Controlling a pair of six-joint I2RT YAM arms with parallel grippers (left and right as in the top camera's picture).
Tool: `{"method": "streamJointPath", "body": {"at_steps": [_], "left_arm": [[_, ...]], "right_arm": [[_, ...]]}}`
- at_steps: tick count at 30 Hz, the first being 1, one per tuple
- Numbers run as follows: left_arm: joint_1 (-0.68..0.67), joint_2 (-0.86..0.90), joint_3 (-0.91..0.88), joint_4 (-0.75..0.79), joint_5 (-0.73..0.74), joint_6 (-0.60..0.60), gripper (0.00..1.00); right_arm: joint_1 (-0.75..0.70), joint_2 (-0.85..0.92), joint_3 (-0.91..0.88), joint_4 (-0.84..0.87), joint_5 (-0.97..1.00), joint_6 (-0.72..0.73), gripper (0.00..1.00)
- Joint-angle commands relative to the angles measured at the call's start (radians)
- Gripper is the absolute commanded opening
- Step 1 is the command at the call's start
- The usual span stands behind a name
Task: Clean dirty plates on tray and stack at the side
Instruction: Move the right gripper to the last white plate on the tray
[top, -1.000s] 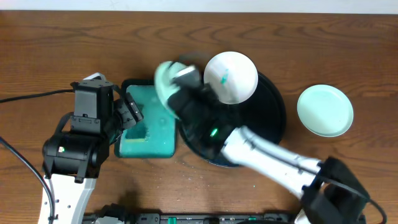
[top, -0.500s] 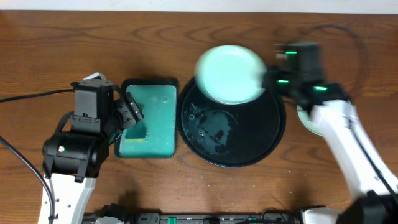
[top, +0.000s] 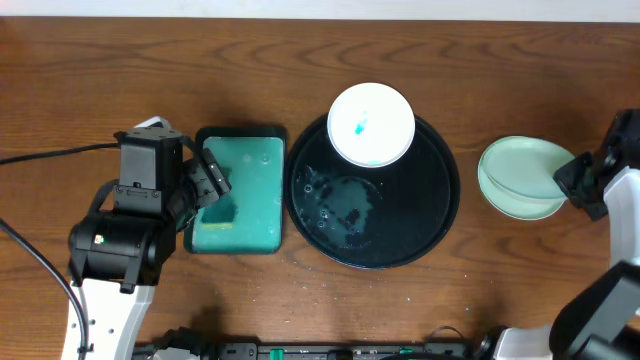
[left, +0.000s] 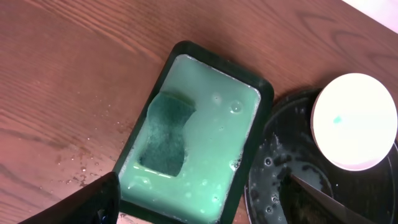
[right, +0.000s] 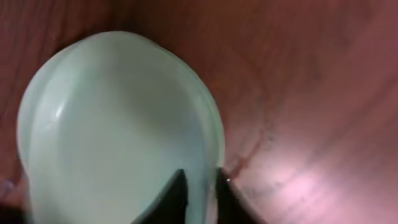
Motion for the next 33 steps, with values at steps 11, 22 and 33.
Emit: {"method": "streamJointPath", "body": {"at_steps": [11,22,33], "left_arm": [[0.003,0.002,0.021,-0.002,-0.002,0.01,0.82],[0.003,0.002,0.021,-0.002,-0.002,0.01,0.82],[0.003,0.002,0.021,-0.002,-0.002,0.01,0.82]], "right_arm": [[0.359,-0.067,0.008,0.225,-0.444,-0.337,0.45],[0.705,0.196,0.008,0.488,0.043,-0.35,0.6],[0.712,0.355,0.008,0.564,-0.027,-0.315,0.01]]}}
